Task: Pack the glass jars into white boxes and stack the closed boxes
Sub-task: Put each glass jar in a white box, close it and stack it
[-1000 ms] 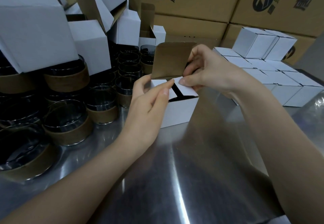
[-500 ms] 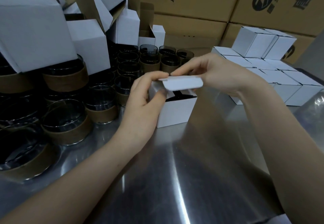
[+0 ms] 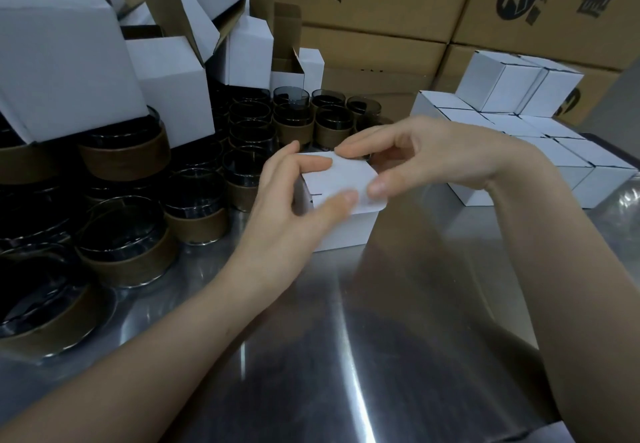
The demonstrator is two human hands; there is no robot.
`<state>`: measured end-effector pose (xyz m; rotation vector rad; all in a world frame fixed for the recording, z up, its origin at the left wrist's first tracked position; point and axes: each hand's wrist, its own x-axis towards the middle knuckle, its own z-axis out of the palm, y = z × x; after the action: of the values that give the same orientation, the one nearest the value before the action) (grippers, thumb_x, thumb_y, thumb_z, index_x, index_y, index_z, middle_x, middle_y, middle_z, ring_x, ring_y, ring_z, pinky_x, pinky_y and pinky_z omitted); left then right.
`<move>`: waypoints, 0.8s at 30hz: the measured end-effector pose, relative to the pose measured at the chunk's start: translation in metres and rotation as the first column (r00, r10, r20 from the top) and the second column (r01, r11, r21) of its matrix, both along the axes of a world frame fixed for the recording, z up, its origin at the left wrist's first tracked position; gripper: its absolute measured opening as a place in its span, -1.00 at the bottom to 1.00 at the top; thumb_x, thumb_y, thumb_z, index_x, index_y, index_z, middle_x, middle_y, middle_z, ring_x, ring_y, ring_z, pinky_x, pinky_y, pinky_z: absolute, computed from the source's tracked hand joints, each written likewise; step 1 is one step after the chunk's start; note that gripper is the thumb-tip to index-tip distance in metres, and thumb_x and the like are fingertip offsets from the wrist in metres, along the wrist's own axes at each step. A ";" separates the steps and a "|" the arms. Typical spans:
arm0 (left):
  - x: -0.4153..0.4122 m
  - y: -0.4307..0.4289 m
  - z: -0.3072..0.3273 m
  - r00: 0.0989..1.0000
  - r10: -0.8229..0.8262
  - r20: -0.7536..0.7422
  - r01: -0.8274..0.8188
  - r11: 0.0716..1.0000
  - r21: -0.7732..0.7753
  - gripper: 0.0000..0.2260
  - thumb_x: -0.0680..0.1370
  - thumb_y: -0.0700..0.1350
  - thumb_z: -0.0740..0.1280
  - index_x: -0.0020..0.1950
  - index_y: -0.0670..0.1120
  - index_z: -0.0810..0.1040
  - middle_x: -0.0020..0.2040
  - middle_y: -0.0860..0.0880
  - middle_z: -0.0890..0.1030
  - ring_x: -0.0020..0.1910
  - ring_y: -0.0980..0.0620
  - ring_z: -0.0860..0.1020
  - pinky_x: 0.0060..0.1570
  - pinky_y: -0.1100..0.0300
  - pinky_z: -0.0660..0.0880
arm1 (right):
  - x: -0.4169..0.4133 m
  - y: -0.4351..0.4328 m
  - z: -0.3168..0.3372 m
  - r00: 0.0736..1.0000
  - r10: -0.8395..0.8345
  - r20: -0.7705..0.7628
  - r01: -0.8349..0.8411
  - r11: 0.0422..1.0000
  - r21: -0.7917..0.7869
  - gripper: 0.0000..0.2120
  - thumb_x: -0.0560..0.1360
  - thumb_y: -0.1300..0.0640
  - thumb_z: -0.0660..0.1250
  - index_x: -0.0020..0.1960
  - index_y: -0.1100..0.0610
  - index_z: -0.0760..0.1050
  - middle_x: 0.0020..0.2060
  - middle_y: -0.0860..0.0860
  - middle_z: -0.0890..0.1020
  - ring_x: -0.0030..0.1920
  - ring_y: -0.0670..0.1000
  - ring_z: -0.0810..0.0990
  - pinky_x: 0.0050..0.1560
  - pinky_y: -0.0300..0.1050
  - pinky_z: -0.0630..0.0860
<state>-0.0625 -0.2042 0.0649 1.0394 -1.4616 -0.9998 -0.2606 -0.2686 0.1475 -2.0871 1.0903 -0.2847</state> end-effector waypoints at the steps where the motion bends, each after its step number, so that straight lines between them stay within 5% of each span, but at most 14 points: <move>1: -0.001 0.001 0.000 0.998 -0.008 0.070 0.009 1.000 -0.008 -0.61 0.35 0.15 0.43 0.13 0.20 0.46 0.46 0.21 0.19 0.43 0.28 0.21 0.44 0.07 0.26 | -0.001 0.000 0.000 1.000 -0.002 -0.023 0.003 1.000 0.017 -0.46 0.23 -0.07 0.60 0.18 -0.18 0.58 0.18 -0.17 0.62 0.20 -0.03 0.59 0.21 -0.09 0.56; 4: -0.002 0.001 0.001 0.991 0.013 0.134 -0.008 0.999 -0.040 -0.62 0.44 -0.06 0.49 0.12 0.21 0.38 0.46 0.16 0.17 0.42 0.26 0.21 0.42 0.05 0.28 | 0.001 -0.001 -0.004 0.999 -0.008 -0.049 0.009 1.000 0.021 -0.23 0.13 -0.05 0.67 0.28 -0.08 0.47 0.01 -0.23 0.64 0.10 0.09 0.62 0.11 -0.04 0.60; 13: 0.000 -0.002 0.001 0.998 0.037 0.051 -0.033 0.996 -0.080 -0.72 0.48 -0.03 0.43 0.16 0.13 0.51 0.31 0.21 0.34 0.37 0.14 0.37 0.36 -0.02 0.36 | 0.002 0.006 0.001 0.999 -0.029 0.032 0.029 1.000 -0.007 -0.47 0.29 0.02 0.50 0.26 0.00 0.56 0.16 -0.04 0.64 0.20 0.13 0.59 0.24 0.07 0.52; 24: -0.001 -0.003 0.002 0.999 0.018 0.040 -0.015 0.997 -0.070 -0.76 0.49 -0.01 0.45 0.11 0.12 0.50 0.25 0.16 0.37 0.28 0.15 0.42 0.29 0.02 0.44 | 0.006 0.007 0.002 0.999 -0.043 0.024 0.044 0.998 -0.034 -0.45 0.27 -0.01 0.51 0.26 0.00 0.57 0.15 -0.04 0.65 0.19 0.18 0.59 0.23 0.20 0.50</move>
<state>-0.0631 -0.2073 0.0671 1.0254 -1.5083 -0.9145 -0.2550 -0.2614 0.1494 -2.0877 1.1250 -0.3508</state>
